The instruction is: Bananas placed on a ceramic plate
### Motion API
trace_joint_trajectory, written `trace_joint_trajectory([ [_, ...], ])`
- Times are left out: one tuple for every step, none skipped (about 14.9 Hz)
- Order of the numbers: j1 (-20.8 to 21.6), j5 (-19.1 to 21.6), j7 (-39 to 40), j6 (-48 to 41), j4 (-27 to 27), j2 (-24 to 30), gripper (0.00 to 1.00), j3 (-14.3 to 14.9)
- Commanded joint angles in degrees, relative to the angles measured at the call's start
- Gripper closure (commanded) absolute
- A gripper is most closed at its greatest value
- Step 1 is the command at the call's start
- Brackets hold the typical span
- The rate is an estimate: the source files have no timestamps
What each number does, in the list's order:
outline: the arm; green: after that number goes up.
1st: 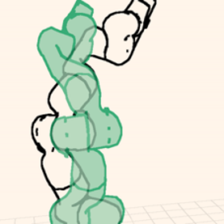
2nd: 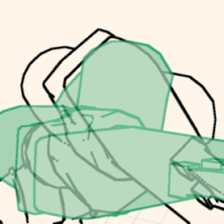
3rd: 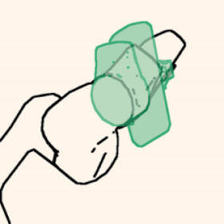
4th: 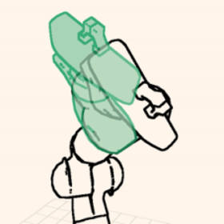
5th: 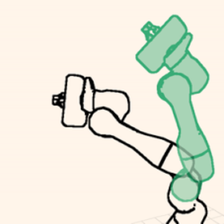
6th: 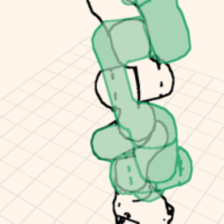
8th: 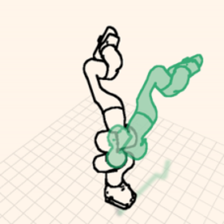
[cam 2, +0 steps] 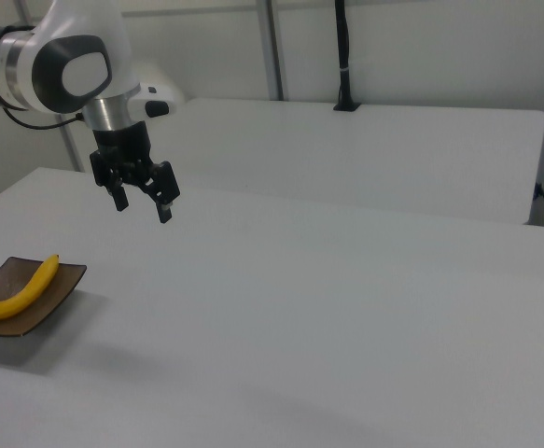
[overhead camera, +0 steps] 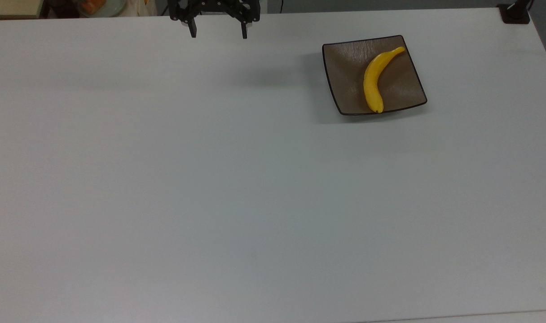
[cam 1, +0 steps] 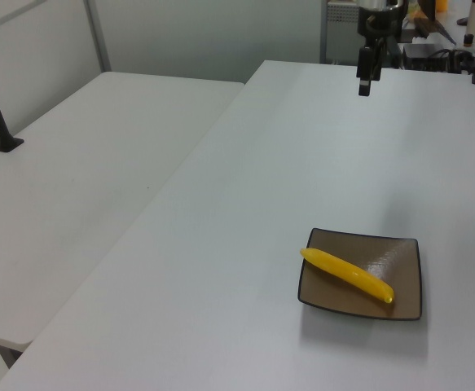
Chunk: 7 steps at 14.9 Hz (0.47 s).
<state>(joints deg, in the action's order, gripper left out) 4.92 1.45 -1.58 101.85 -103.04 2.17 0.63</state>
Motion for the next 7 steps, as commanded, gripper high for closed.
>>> trace_joint_trajectory([
  [0.70, -1.36, 0.88, 0.45, -0.67, 0.55, 0.00, -0.28],
  [0.70, -2.15, 0.79, 0.45, -0.76, 0.55, 0.00, -0.37],
  [0.87, -2.68, 0.79, 0.37, -0.76, 0.55, 0.00, -0.37],
  [0.96, -2.68, 0.44, 0.37, -0.76, 0.55, 0.00, -0.46],
  [0.88, -2.68, 0.27, 0.28, -0.76, 0.55, 0.00, -0.46],
  [0.88, -2.60, 0.09, 0.19, -0.76, 0.55, 0.00, -0.46],
  [0.96, -2.60, -0.08, 0.19, -0.85, 0.55, 0.00, -0.46],
])
